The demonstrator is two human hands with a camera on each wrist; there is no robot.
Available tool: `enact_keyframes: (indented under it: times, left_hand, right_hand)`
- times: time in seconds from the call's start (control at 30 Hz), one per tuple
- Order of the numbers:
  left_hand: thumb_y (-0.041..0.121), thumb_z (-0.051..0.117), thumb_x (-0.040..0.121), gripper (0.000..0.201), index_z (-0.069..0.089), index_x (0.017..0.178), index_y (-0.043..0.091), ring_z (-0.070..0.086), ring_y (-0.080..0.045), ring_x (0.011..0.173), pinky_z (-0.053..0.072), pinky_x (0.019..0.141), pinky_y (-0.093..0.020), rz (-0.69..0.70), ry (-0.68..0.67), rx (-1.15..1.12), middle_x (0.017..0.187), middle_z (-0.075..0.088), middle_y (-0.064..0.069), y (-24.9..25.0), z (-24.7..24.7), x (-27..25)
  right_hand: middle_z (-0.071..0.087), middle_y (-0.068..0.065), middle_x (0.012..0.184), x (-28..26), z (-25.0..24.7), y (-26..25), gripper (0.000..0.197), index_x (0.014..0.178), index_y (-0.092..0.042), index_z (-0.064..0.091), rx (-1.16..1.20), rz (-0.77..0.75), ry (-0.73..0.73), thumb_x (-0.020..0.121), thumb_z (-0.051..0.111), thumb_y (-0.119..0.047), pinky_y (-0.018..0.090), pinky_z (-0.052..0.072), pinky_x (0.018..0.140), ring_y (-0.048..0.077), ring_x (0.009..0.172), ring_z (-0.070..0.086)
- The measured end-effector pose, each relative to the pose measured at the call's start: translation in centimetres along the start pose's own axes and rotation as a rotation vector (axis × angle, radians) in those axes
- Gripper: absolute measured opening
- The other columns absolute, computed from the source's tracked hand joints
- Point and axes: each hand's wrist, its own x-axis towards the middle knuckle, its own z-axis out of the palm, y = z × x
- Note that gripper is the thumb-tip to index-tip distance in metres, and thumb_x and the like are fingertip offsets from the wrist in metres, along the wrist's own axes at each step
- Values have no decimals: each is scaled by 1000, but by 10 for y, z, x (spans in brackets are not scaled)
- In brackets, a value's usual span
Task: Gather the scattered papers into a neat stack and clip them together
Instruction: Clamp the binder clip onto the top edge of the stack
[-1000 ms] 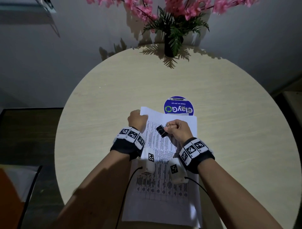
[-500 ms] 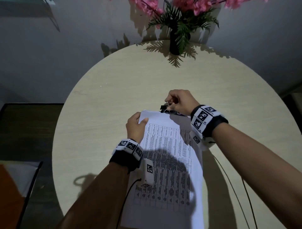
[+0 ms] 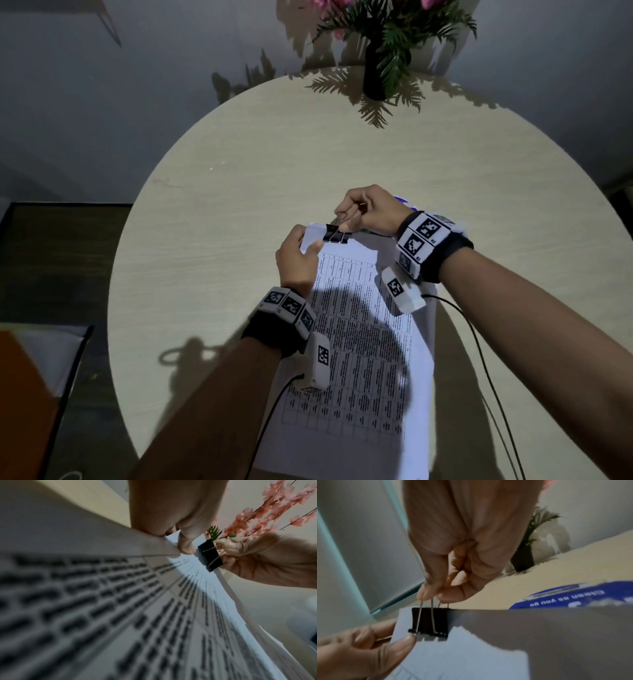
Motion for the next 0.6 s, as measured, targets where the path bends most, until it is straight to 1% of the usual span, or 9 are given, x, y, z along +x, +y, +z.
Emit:
enact_keyframes:
  times: [0.07,0.17,0.23,0.3,0.33,0.37,0.43,0.53,0.6]
  left_hand:
    - [9,53,87,16,56,94,-4,47,-22,73,39,67,-31,12,-20,61,80,56,-16,1,1,2]
    - [6,43,90,24,61,104,-1,50,-26,79,40,75,-30,2,-67,102,82,59,-14,-1,-1,5]
    - [4,41,85,33,68,103,9,42,-25,70,35,72,-25,-13,-73,72,70,52,-8,-3,-1,3]
    - [4,43,85,38,69,111,15,39,-27,71,38,76,-24,-67,-51,68,69,46,-11,-2,-2,1]
    - [4,45,87,39,65,118,14,43,-32,75,41,85,-24,-99,-43,77,92,44,13,0,-1,0]
    - [4,46,88,39,61,124,13,48,-36,80,42,92,-26,-128,-34,72,92,74,-3,1,-1,0]
    - [6,48,89,42,55,130,12,57,-37,91,43,96,-30,-169,-33,42,98,73,-5,5,1,-1]
    - [8,51,89,43,53,132,11,60,-29,113,46,101,-35,-179,-17,31,125,64,-15,7,3,-3]
    - [7,51,89,42,53,131,9,59,-30,116,46,101,-36,-156,-5,30,126,63,-17,6,3,-4]
  right_hand:
    - [58,-2,70,2,2,4,19,91,-4,62,38,39,9,78,63,9,8,51,58,-4,56,60]
    - [56,0,73,3,1,10,26,107,8,60,73,122,-23,81,62,4,19,48,70,8,69,55]
    - [58,5,74,3,1,11,21,100,6,63,104,161,-30,80,64,2,22,48,73,13,72,55]
    - [58,8,73,2,4,9,8,86,-2,65,114,159,-15,79,66,1,21,49,69,14,70,56]
    - [56,9,72,2,6,9,7,85,-2,65,114,143,3,79,66,2,18,50,64,11,66,57]
    - [54,8,71,1,8,9,8,87,0,64,120,129,21,79,64,4,14,50,59,6,60,57]
    - [49,7,66,0,12,7,10,87,2,62,158,110,45,80,61,9,7,48,50,-4,46,55]
    - [41,4,61,-3,17,0,16,91,2,58,236,95,41,81,56,15,6,44,43,-5,36,48]
    - [39,3,60,-4,20,-4,20,97,4,57,272,86,37,81,55,16,6,43,42,-5,35,48]
